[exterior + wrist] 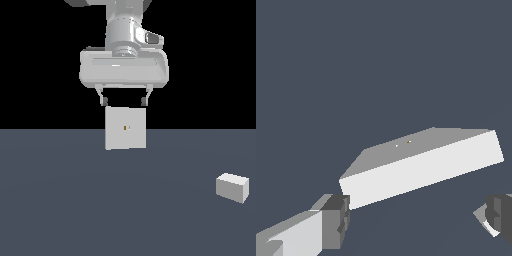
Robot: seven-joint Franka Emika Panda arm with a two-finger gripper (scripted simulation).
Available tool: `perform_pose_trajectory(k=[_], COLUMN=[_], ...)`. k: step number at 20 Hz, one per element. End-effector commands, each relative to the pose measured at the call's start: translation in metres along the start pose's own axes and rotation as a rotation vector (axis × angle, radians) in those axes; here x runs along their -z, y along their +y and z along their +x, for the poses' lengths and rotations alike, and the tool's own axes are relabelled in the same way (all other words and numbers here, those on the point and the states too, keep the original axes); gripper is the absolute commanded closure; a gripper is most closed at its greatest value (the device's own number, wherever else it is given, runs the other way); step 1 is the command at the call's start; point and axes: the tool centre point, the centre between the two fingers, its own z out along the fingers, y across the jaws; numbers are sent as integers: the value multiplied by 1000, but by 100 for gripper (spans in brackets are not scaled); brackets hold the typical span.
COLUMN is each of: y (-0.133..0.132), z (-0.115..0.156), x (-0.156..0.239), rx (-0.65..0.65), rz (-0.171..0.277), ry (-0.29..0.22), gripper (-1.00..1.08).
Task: Plug the charger into the wall socket.
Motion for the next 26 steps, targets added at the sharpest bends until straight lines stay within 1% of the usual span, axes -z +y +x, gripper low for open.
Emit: perform_pose_trajectory(k=[1, 6, 12, 18, 23, 26], y=[0, 7, 31, 74, 115, 134], z=[0, -1, -5, -21, -47, -64], x=[0, -3, -15, -37, -60, -73], rx=[0, -30, -145, -349, -569, -685], rz=[0, 0, -2, -4, -7, -8], ry=[0, 2, 8, 20, 33, 39], gripper=[-92, -92, -92, -92, -92, -92])
